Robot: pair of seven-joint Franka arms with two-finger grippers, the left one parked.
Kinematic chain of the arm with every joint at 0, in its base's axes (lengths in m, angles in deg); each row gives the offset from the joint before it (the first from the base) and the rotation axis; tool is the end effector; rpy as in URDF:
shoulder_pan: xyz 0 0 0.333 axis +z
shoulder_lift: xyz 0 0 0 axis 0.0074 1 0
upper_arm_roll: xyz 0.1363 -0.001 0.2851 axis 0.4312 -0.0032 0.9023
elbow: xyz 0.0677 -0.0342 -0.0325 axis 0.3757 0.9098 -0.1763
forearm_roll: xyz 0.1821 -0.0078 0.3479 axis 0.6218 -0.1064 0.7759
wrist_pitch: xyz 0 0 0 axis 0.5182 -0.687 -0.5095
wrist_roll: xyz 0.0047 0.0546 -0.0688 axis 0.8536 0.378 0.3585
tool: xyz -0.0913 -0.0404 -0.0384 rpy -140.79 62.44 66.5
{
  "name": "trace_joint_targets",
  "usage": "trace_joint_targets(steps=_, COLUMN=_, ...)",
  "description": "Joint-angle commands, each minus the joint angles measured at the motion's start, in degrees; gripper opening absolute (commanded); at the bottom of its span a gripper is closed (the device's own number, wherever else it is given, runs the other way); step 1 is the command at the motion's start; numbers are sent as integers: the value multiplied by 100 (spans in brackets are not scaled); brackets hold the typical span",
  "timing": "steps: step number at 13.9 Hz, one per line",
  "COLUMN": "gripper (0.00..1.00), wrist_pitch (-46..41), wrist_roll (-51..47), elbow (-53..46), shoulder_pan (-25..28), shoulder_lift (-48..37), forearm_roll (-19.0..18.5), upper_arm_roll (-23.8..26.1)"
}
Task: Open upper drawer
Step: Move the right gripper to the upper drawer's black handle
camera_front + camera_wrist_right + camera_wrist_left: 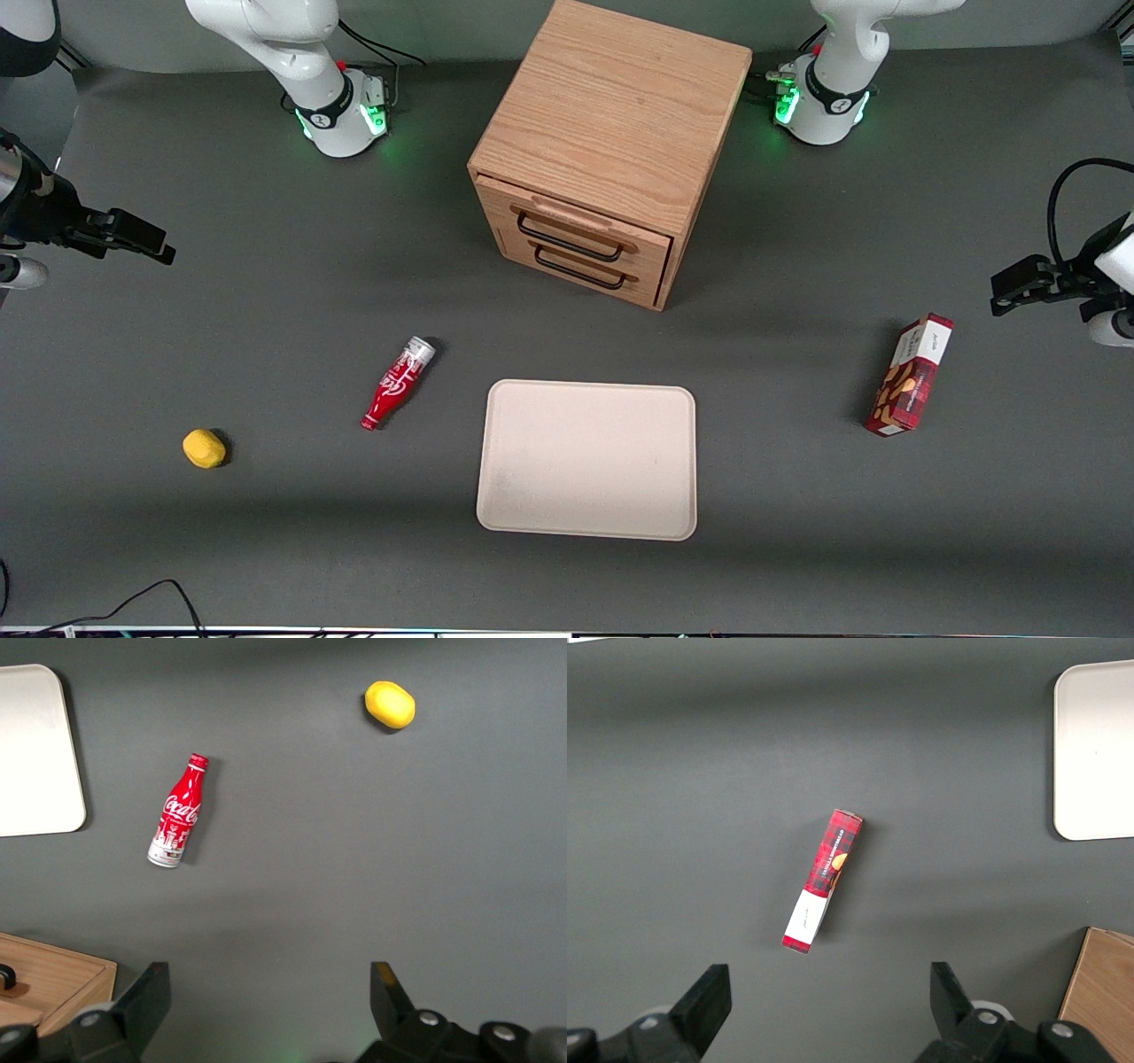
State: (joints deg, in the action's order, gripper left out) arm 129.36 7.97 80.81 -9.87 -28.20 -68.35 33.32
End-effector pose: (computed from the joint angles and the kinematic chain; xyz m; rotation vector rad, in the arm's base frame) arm 0.5377 -0.0052 0.6060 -3.1123 0.2180 0.0834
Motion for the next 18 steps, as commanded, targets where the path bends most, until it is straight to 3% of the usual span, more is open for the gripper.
trace_joint_targets(steps=1, gripper=100, wrist_pitch=-57, wrist_roll=122, elbow=-3, shoulder_pan=27, shoulder_lift=-24, forearm_roll=-112, upper_arm_roll=39)
trace_joint_targets(steps=6, gripper=100, wrist_pitch=-118, wrist_roll=219, elbow=-591, shoulder_pan=54, shoulder_lift=397, forearm_roll=-68, upper_arm_roll=513)
trace_joint_targets(steps=11, gripper=100, wrist_pitch=-109, wrist_roll=1615, elbow=-1065, shoulder_pan=1282, shoulder_lift=966, forearm_roll=-51, upper_arm_roll=803)
trace_joint_targets(steps=15, gripper=100, wrist_pitch=-13, wrist_roll=2474, elbow=-1874, shoulder_pan=1380, shoulder_lift=2214, forearm_roll=-103, upper_arm_roll=2057)
trace_joint_targets(steps=18, gripper=100, wrist_pitch=338, wrist_roll=2636, elbow=-2033, shoulder_pan=1907, shoulder_lift=2699, forearm_roll=-217, upper_arm_roll=2272)
